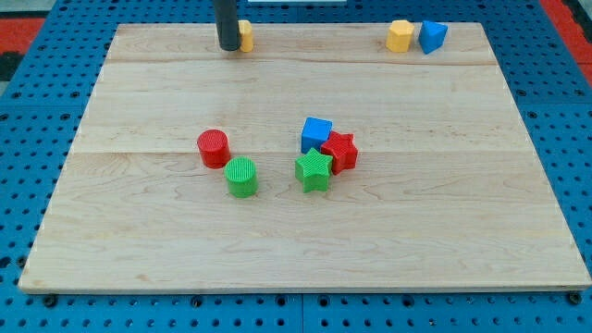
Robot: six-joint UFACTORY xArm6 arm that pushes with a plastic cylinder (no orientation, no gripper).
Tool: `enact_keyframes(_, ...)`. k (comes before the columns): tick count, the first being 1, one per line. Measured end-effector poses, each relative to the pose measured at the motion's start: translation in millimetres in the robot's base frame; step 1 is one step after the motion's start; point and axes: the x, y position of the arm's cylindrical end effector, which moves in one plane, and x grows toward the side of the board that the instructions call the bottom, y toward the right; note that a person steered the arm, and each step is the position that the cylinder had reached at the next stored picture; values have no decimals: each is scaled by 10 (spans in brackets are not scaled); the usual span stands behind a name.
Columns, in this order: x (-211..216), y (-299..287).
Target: Move the yellow heart towards the top left
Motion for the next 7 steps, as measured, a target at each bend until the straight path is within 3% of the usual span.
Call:
enact_keyframes(1,55,123)
enact_keyframes(4,794,763)
enact_keyframes(6,796,862)
enact_keyframes(7,379,1129)
